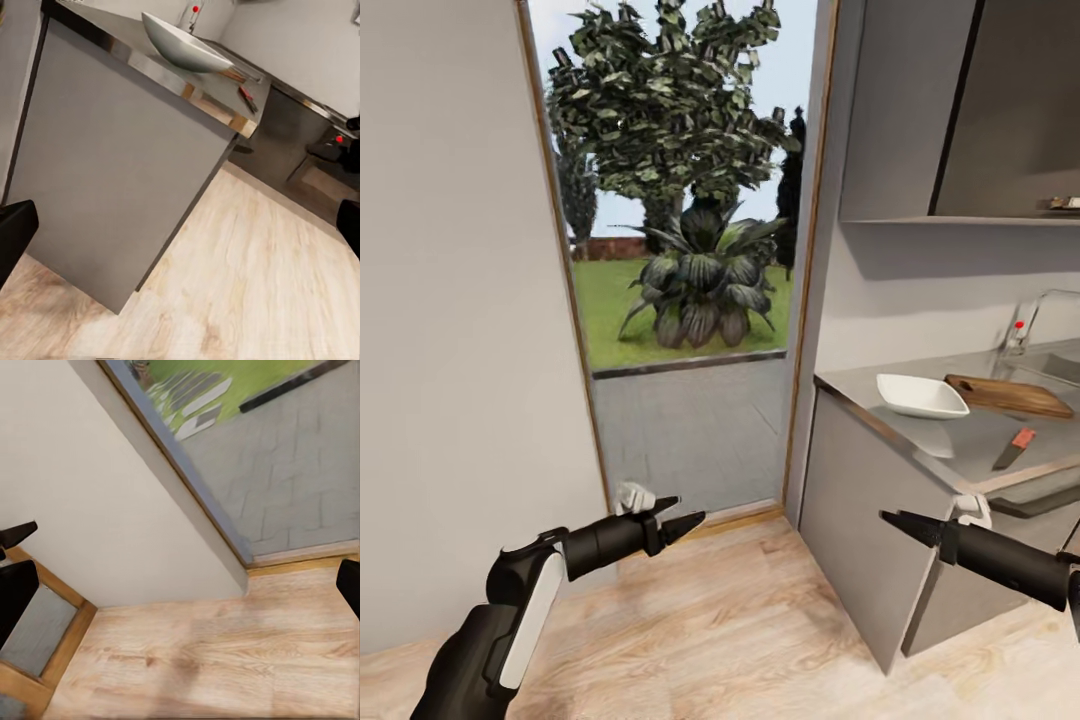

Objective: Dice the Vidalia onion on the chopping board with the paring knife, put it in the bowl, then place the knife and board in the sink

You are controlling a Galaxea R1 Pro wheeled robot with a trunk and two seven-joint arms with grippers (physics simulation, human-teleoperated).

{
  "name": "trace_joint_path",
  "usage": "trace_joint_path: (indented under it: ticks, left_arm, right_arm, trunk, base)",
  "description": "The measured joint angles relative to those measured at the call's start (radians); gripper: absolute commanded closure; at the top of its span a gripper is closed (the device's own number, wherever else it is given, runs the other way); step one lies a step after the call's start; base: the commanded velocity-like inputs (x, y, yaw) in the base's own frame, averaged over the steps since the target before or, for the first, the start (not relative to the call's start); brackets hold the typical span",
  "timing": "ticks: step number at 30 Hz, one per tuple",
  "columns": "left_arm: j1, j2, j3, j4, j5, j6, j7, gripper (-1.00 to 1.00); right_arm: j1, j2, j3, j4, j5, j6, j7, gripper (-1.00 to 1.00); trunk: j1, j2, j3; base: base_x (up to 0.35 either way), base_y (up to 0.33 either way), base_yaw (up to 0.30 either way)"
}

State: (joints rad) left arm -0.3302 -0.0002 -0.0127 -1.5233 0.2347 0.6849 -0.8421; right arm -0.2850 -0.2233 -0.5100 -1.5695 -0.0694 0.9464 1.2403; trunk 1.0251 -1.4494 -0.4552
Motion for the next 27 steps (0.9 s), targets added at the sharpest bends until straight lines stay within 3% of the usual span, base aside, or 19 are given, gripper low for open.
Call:
trace_joint_path:
  ticks: [4,6,9,11,15,27]
  left_arm:
    - [0.001,-0.002,-0.003,0.0,0.001,0.004,0.148,-1.0]
    - [0.0,-0.003,-0.029,0.0,0.001,0.0,0.245,-1.0]
    - [0.0,-0.002,-0.076,0.0,0.001,-0.009,0.288,-1.0]
    - [0.0,-0.002,-0.101,0.0,0.001,-0.018,0.304,-1.0]
    - [0.0,-0.002,-0.118,-0.001,0.001,-0.018,0.311,-1.0]
    - [0.0,-0.001,-0.123,-0.001,0.001,-0.01,0.314,-1.0]
  right_arm:
    - [0.0,0.002,0.0,0.0,0.005,0.0,-0.002,-1.0]
    - [0.0,0.001,0.0,0.001,0.007,0.0,-0.002,-1.0]
    - [0.0,-0.001,-0.001,0.0,0.007,0.001,-0.003,-1.0]
    - [0.0,-0.002,-0.002,0.0,0.007,0.002,-0.003,-1.0]
    - [0.0,0.0,-0.002,0.0,0.007,0.006,-0.003,-1.0]
    - [0.0,-0.002,-0.002,0.0,0.006,0.012,-0.002,-1.0]
  trunk:
    - [0.0,0.0,0.0]
    - [0.0,0.0,0.0]
    - [-0.004,0.007,0.003]
    - [-0.011,0.021,0.009]
    - [-0.027,0.049,0.022]
    - [-0.073,0.133,0.059]
  base:
    - [-0.009,-0.073,0.273]
    - [-0.002,-0.017,0.27]
    - [-0.001,-0.007,0.147]
    - [0.0,-0.002,0.042]
    - [0.0,-0.001,0.014]
    - [0.0,0.0,0.001]
